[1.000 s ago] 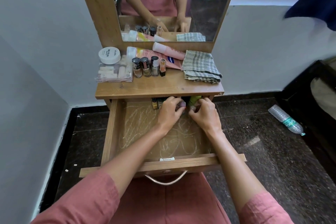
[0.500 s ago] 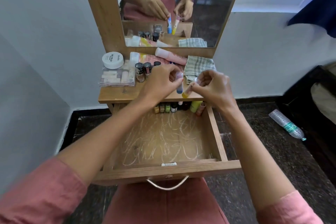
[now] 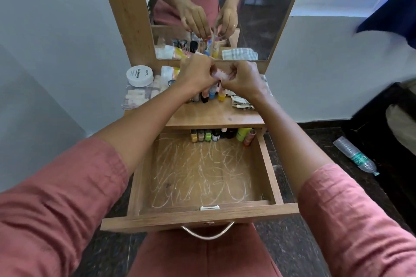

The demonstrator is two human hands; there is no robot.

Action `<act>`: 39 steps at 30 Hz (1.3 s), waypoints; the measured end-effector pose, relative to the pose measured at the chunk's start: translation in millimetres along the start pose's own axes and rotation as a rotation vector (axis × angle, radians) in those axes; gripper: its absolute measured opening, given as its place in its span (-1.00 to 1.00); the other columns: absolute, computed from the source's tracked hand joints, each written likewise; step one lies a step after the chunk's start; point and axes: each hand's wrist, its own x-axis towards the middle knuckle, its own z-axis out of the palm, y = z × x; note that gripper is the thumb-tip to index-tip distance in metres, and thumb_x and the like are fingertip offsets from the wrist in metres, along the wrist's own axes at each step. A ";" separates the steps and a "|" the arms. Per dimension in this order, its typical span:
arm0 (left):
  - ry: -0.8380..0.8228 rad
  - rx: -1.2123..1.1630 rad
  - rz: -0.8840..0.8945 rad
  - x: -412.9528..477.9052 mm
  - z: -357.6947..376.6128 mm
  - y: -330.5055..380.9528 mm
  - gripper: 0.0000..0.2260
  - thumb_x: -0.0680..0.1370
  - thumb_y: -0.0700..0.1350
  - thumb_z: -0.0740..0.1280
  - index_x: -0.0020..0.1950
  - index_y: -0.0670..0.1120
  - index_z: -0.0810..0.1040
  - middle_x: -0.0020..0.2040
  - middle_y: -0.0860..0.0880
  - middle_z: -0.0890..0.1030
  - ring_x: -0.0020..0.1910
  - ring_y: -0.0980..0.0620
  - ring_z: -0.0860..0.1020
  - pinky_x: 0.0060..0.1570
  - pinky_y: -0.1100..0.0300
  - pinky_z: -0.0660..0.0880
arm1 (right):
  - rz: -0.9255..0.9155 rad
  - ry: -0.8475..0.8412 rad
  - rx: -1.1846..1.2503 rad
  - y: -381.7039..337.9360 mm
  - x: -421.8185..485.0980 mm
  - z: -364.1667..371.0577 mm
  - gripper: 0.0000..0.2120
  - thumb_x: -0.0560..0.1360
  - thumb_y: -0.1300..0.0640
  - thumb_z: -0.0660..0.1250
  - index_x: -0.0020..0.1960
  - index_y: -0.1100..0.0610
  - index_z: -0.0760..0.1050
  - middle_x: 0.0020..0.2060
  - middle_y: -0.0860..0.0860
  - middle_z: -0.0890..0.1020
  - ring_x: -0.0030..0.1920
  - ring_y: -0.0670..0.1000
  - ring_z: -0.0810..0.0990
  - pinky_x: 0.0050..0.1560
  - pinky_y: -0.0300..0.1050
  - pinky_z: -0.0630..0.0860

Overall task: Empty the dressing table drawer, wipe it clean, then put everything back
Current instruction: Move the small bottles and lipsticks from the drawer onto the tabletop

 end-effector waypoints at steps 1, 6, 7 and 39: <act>0.002 0.016 -0.006 1.3 1.6 -0.9 -0.80 0.46 -0.10 0.33 0.01 -0.18 0.59 -0.02 -0.13 0.63 0.09 -0.12 0.53 0.18 -0.02 0.36 | 0.000 -0.010 -0.003 0.0 0.1 1.2 -0.72 0.36 0.23 0.39 -0.38 0.09 0.30 -0.33 0.02 0.43 -0.28 -0.04 0.38 -0.49 -0.35 0.25; 0.011 0.079 -0.027 2.8 7.6 -5.3 -0.80 0.48 -0.06 0.30 -0.02 -0.16 0.60 -0.04 -0.11 0.64 0.08 -0.09 0.51 0.13 0.01 0.23 | -0.012 -0.021 0.004 0.8 1.4 5.2 -0.88 0.34 0.29 0.35 -0.23 0.18 0.41 -0.27 0.07 0.48 -0.27 -0.02 0.43 -0.40 -0.29 0.30; 0.009 0.055 -0.031 3.4 8.7 -6.4 -0.80 0.47 -0.07 0.31 -0.03 -0.16 0.60 -0.06 -0.12 0.64 0.06 -0.09 0.53 0.15 0.00 0.25 | -0.014 -0.023 0.011 1.2 2.3 5.7 -0.88 0.34 0.29 0.35 -0.23 0.18 0.41 -0.27 0.07 0.49 -0.27 -0.02 0.43 -0.39 -0.29 0.32; 0.237 -0.100 0.049 -32.4 2.6 8.9 -0.86 0.48 -0.13 0.31 0.01 -0.08 0.59 0.01 0.01 0.64 0.10 0.02 0.53 0.02 0.11 0.19 | -0.018 0.121 0.077 24.3 -34.2 -19.5 -0.88 0.38 0.34 0.40 -0.08 0.33 0.57 -0.22 0.11 0.60 -0.23 -0.06 0.53 -0.16 -0.30 0.53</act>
